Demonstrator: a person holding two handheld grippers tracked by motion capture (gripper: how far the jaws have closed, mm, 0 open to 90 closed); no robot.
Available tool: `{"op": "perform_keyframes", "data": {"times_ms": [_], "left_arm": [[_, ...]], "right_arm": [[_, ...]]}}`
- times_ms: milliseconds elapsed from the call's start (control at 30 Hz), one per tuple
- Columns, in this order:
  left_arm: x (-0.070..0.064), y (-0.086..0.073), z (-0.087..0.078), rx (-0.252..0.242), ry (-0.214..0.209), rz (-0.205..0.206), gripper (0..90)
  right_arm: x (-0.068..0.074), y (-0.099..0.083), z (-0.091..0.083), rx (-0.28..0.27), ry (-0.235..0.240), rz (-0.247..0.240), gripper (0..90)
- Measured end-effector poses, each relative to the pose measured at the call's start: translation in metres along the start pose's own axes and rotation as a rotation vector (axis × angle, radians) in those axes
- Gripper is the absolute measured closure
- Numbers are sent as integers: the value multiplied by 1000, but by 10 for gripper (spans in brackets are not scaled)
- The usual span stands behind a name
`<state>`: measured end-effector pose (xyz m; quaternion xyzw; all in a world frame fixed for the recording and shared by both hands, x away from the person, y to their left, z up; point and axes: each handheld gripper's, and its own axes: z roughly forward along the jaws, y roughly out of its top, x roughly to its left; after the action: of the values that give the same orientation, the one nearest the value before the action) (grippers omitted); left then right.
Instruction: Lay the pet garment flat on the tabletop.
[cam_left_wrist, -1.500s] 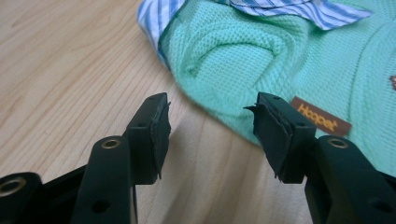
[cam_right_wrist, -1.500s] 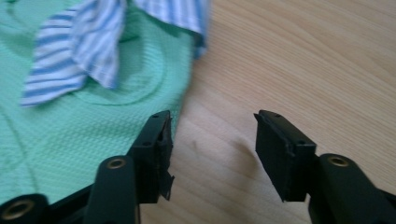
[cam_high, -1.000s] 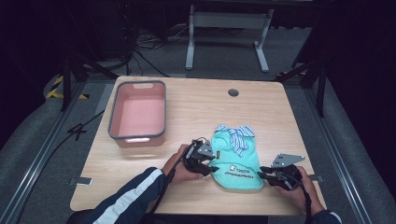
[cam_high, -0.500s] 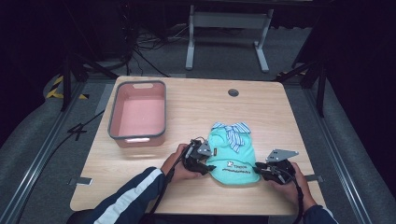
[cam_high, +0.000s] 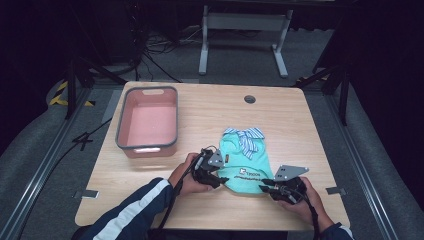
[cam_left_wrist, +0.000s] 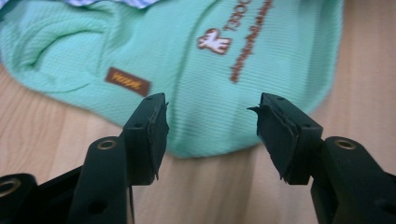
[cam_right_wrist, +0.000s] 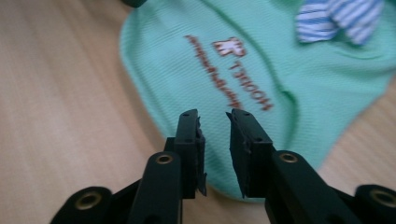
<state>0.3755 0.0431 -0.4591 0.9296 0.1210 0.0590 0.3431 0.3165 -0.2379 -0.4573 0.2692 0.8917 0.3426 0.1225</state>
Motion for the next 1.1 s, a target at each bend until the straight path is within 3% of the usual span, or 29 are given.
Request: {"op": "perform_keyframes", "data": {"times_ms": [133, 300, 433, 600, 767, 1000, 1100], "left_arm": [[-8, -6, 6, 31, -23, 14, 470], [-8, -11, 7, 17, -20, 2, 465], [-5, -13, 7, -4, -17, -6, 470], [-1, -14, 8, -16, -2, -24, 471], [9, -14, 9, -20, 16, -46, 466], [11, -13, 8, -6, 3, -29, 416], [11, -12, 3, 12, 13, -17, 359]], "right_arm": [[12, -5, 2, 22, 28, -23, 761], [14, -11, 2, 41, 22, -11, 733], [14, -16, 2, 14, -1, -5, 726], [4, -17, 4, 3, -47, 22, 710], [-10, -13, 8, -2, -55, 58, 687], [-9, -12, 7, -2, -41, 28, 639], [-8, -9, -2, -33, -46, 26, 584]]}}
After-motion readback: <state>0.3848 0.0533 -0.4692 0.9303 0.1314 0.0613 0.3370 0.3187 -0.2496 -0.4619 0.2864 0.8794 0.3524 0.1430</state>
